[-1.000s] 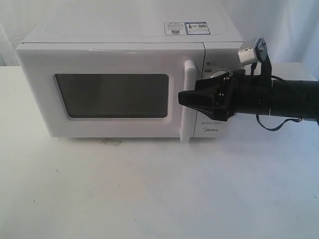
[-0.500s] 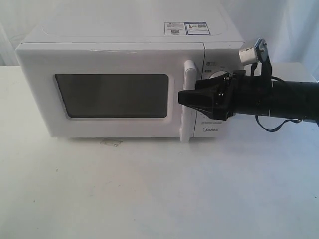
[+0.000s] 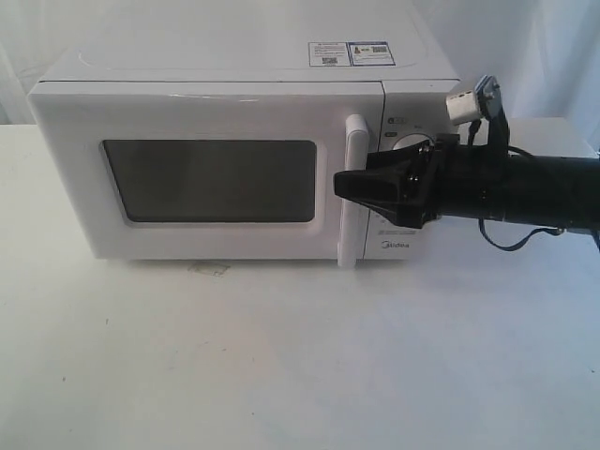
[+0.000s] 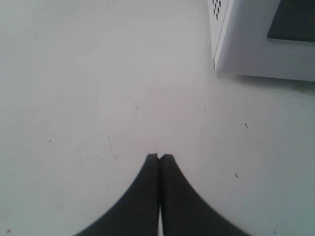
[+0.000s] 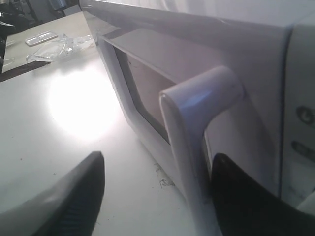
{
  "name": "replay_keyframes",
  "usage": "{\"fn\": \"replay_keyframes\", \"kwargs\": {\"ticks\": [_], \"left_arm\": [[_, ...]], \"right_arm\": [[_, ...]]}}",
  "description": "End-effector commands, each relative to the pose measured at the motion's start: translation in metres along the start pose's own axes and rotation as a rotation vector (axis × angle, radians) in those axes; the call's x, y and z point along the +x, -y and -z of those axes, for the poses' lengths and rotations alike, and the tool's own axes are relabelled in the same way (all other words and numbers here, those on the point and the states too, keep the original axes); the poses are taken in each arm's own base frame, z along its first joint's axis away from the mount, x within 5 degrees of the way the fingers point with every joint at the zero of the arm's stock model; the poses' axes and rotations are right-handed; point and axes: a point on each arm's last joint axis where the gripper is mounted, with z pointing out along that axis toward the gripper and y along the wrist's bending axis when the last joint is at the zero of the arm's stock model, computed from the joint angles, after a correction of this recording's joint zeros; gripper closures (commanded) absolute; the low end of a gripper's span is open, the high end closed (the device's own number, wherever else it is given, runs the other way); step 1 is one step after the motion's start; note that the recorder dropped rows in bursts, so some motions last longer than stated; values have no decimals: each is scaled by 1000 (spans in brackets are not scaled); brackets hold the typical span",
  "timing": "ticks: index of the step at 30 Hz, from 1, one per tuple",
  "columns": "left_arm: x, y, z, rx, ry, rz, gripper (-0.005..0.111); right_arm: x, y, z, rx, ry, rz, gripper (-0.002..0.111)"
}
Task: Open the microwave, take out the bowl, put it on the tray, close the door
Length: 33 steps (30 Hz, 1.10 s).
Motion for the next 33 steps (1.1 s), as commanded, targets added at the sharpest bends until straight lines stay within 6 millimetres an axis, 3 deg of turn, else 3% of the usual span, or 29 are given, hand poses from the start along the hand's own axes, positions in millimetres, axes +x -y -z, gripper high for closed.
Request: {"fn": "replay_keyframes", "kwargs": {"ticks": [1, 7, 12, 33], "left_arm": [[1, 0, 0, 0, 3, 2, 107], [1, 0, 0, 0, 3, 2, 107], [1, 0, 0, 0, 3, 2, 107], [1, 0, 0, 0, 3, 2, 107]], "right_arm": [[22, -38, -22, -280, -114, 50, 108], [17, -51, -16, -283, -105, 71, 108], [18, -60, -22, -316, -113, 78, 108], [18, -75, -18, -338, -120, 95, 108]]}}
